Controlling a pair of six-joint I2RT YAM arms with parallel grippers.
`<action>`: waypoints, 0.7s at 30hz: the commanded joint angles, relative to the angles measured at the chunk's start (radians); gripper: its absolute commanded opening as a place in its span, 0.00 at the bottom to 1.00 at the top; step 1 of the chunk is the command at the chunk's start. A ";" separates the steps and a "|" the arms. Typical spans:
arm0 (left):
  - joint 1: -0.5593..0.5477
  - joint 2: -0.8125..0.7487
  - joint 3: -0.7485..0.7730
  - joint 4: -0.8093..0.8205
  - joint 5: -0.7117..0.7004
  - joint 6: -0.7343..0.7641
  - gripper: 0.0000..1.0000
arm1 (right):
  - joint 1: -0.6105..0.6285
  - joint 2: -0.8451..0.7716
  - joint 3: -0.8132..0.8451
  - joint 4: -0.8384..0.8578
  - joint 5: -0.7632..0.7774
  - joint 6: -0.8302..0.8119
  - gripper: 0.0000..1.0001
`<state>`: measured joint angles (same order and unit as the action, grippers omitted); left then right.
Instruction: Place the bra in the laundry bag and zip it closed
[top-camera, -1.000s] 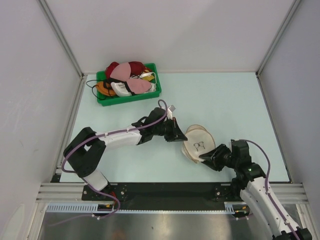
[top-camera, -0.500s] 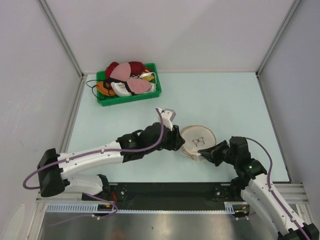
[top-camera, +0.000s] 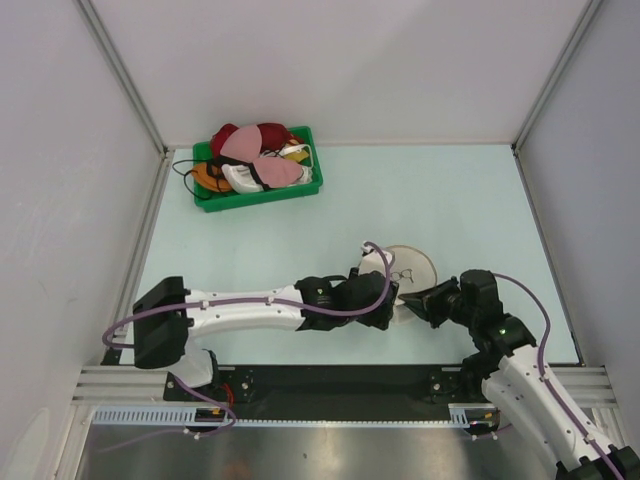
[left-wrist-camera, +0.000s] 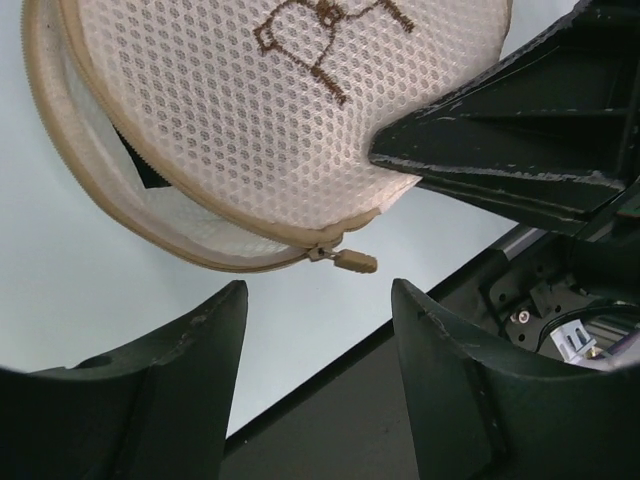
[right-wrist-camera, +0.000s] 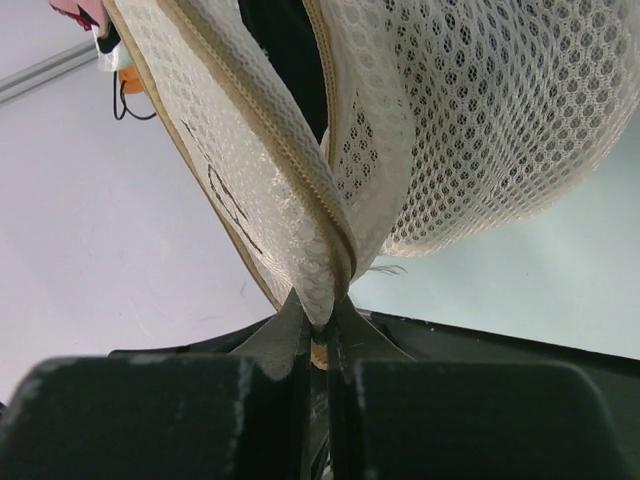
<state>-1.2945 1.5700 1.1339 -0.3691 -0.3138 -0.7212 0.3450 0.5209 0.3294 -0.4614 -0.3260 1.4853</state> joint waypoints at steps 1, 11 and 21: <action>-0.028 0.024 0.084 -0.068 -0.076 -0.089 0.68 | 0.011 0.004 0.060 -0.020 0.047 0.001 0.00; -0.037 0.119 0.184 -0.155 -0.133 -0.132 0.65 | 0.031 0.002 0.071 -0.040 0.070 -0.005 0.00; -0.012 0.150 0.208 -0.206 -0.200 -0.090 0.19 | 0.046 -0.019 0.088 -0.075 0.081 -0.010 0.00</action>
<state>-1.3209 1.7325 1.3094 -0.5385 -0.4366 -0.8326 0.3843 0.5117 0.3607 -0.5102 -0.2687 1.4887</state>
